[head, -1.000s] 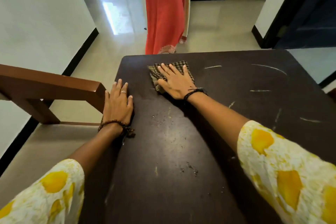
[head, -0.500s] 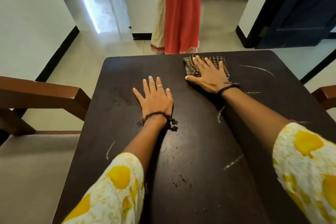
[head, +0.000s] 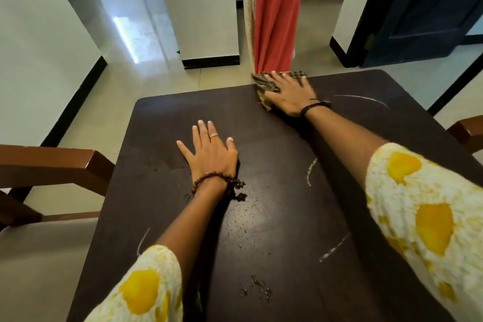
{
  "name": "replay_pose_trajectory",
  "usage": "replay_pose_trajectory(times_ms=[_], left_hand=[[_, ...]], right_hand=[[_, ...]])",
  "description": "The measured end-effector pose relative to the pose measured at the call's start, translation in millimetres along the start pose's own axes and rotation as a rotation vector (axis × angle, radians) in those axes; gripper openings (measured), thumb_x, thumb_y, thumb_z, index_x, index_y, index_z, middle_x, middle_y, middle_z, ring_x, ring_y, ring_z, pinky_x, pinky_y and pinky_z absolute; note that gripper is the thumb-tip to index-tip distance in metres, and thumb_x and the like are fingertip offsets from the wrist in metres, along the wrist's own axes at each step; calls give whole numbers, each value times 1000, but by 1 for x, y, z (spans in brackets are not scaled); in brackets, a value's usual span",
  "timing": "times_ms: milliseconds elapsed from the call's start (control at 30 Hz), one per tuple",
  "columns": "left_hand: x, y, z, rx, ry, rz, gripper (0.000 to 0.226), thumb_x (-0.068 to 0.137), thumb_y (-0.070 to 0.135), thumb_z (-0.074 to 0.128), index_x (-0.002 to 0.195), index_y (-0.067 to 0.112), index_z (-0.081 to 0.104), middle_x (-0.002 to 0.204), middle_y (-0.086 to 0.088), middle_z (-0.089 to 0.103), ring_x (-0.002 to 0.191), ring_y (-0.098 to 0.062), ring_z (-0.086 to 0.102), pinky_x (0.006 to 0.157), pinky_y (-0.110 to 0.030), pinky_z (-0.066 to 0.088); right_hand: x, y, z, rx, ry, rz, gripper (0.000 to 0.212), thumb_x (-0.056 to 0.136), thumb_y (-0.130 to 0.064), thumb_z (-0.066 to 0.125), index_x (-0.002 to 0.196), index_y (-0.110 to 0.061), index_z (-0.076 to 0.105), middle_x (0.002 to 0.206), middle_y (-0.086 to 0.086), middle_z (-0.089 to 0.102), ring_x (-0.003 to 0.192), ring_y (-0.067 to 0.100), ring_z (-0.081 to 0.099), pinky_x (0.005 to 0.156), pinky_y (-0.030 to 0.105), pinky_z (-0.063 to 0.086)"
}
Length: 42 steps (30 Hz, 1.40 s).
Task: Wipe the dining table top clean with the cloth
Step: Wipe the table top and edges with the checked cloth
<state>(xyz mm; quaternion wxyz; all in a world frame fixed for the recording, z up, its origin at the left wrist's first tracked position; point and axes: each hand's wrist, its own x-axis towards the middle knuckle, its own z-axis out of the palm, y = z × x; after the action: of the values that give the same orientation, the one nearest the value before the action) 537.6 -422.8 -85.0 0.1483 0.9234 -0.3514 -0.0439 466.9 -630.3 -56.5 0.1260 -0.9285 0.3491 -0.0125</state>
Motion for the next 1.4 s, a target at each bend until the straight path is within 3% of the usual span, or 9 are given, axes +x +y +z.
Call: replay_pose_trajectory(times_ms=[200,333,533,667,800,967,1100,1300,1400], left_hand=[[-4,-2,1,-8,19,-4,59,96,36,27,145,11,7,155,-6,2,142,-19,-2,109,-54,-8],[-4,0,0,-16,10,2,58,96,36,28,145,12,9,155,-6,4,142,-20,-1,109,-55,-7],[-7,-1,-8,-90,-7,94,47,95,25,37,141,20,28,153,-4,19,141,-22,9,108,-59,-5],[-10,-2,-14,-137,27,138,42,92,12,42,133,18,42,147,-7,34,136,-24,24,110,-59,1],[-11,20,-16,-111,-3,194,42,90,4,43,130,14,46,143,-10,40,131,-29,34,110,-57,9],[-22,81,7,-132,-22,304,41,94,14,39,135,16,38,148,-7,31,137,-22,24,111,-52,5],[-23,109,27,-104,3,244,43,98,27,29,140,21,29,152,-1,22,140,-15,15,111,-53,-7],[-21,127,31,-24,66,114,43,95,31,36,134,12,36,145,-8,34,134,-24,28,110,-60,4],[-23,146,38,16,84,50,47,93,41,37,130,13,38,141,-9,35,133,-27,26,108,-63,5]], right_hand=[[-34,19,3,-25,15,144,61,96,-50,26,149,-26,6,159,-3,-1,146,19,0,114,55,-8],[-51,-9,13,-54,3,63,63,96,-52,26,149,-26,4,159,-4,-2,146,20,-1,114,57,-7],[-86,-24,17,-68,-4,-123,65,95,-52,30,149,-27,4,159,-5,-1,146,19,0,113,56,-6],[-102,7,9,-47,-27,-229,63,95,-50,32,148,-31,6,159,-7,1,146,16,0,115,53,-7],[-111,74,-10,-21,-5,-170,63,95,-49,33,148,-32,5,159,-7,1,146,15,1,116,51,-6],[-113,144,-29,-13,5,-9,62,95,-49,33,148,-31,6,159,-6,1,146,15,1,115,51,-6],[-99,147,-24,-27,47,94,62,95,-52,29,148,-30,7,159,-5,1,146,18,1,114,55,-6],[-58,108,-14,-43,2,-33,65,93,-56,27,148,-30,4,159,-4,0,146,22,0,112,59,-6],[-41,97,-11,-68,-6,-111,66,93,-58,28,148,-31,4,159,-4,1,146,22,1,112,59,-6]])
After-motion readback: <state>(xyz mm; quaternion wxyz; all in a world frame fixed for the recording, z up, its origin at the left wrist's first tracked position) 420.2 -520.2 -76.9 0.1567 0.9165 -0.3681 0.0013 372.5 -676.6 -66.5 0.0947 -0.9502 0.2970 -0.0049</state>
